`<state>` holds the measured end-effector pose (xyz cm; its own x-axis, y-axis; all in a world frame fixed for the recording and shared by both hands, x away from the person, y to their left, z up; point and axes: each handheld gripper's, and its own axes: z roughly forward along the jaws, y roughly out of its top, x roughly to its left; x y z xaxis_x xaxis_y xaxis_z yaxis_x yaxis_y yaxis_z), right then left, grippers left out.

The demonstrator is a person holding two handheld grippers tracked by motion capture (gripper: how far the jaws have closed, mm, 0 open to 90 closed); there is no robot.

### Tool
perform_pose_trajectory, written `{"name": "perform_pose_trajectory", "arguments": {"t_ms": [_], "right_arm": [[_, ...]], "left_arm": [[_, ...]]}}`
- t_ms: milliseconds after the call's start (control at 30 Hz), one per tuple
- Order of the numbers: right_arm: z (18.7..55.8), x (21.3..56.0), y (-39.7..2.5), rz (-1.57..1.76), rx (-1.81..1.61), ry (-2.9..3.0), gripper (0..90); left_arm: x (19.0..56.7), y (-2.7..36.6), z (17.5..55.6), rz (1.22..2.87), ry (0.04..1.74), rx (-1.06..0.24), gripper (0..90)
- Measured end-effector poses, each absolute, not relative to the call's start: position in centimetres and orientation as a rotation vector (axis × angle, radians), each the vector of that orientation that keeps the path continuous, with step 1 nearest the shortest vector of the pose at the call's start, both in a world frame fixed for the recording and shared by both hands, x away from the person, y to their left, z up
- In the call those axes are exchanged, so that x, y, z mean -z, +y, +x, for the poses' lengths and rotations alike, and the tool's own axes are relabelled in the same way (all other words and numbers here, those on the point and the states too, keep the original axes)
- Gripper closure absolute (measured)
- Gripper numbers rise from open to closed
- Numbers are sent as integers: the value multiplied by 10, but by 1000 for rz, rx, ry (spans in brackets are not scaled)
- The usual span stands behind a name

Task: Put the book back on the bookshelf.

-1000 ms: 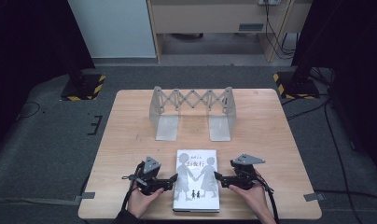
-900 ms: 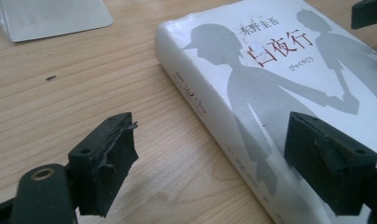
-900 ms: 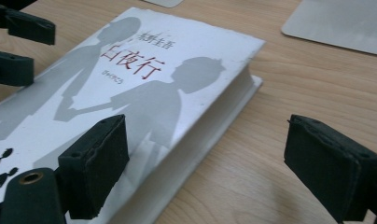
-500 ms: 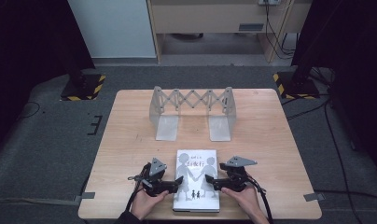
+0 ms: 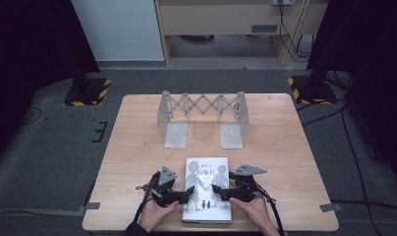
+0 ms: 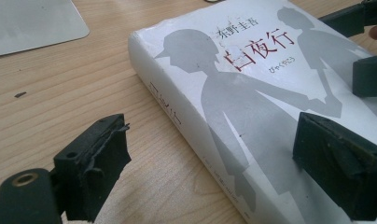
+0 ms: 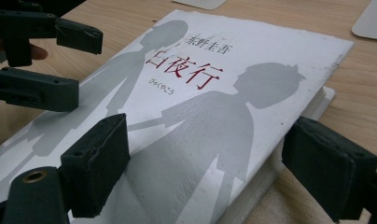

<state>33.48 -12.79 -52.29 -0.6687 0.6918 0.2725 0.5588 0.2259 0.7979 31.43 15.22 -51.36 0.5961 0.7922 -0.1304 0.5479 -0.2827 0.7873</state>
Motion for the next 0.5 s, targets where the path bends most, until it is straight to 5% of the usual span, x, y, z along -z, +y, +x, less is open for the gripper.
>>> {"name": "perform_pose_trajectory", "arguments": {"t_ms": [500], "right_arm": [[342,503,-119,1203,-1625,2242,165]], "left_arm": [[514,159,315,1925,1069,-333,70]]}}
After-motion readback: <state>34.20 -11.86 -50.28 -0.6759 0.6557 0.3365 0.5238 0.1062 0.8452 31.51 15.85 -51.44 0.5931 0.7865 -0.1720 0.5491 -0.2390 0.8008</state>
